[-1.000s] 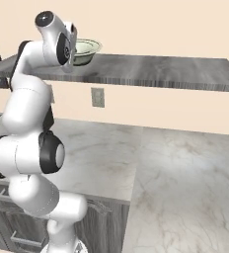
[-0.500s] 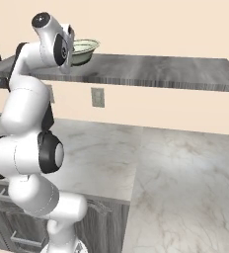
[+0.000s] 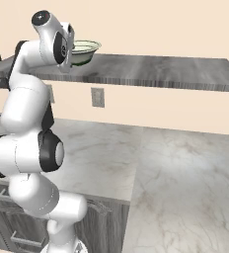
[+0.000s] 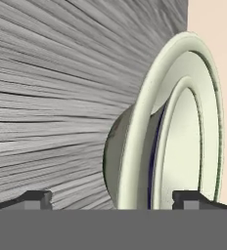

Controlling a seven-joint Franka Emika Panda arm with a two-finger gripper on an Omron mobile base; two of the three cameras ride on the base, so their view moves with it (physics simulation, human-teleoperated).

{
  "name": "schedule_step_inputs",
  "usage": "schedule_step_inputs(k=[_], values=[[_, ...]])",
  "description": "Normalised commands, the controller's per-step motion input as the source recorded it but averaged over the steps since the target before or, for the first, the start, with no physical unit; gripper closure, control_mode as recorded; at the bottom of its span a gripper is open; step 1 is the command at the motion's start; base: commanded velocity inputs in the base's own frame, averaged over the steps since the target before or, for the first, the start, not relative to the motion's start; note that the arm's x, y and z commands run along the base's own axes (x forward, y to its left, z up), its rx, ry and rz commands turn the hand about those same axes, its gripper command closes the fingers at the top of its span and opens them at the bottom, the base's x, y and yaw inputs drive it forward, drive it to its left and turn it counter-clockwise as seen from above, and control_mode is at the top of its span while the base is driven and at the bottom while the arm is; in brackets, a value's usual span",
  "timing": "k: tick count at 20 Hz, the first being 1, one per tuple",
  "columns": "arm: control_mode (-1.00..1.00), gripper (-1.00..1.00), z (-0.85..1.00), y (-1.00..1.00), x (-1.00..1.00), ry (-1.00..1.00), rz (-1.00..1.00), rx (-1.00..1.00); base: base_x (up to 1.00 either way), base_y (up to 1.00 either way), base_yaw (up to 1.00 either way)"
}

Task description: Pick up the bowls on the counter and stack them on top of one another in the open cabinet. Place the smaller bowl on top of the larger bowl.

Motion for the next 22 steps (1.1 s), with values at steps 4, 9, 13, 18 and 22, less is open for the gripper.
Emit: schedule_step_inputs(k=[4,9,13,18,22], values=[[-1.0,-1.0,0.37,0.0,0.0,-0.04,0.0,0.02,0.0,0.0,0.0],[-1.0,-1.0,0.31,0.0,-0.05,-0.12,0.0,0.01,0.0,0.0,0.0],[-1.0,-1.0,0.04,0.0,-0.55,-0.16,0.0,0.0,0.0,0.0,0.0],[-1.0,-1.0,0.09,0.0,-0.79,-0.12,0.0,0.0,0.0,0.0,0.0],[-1.0,-1.0,0.01,0.0,-0.93,-0.03,0.0,0.0,0.0,0.0,0.0]])
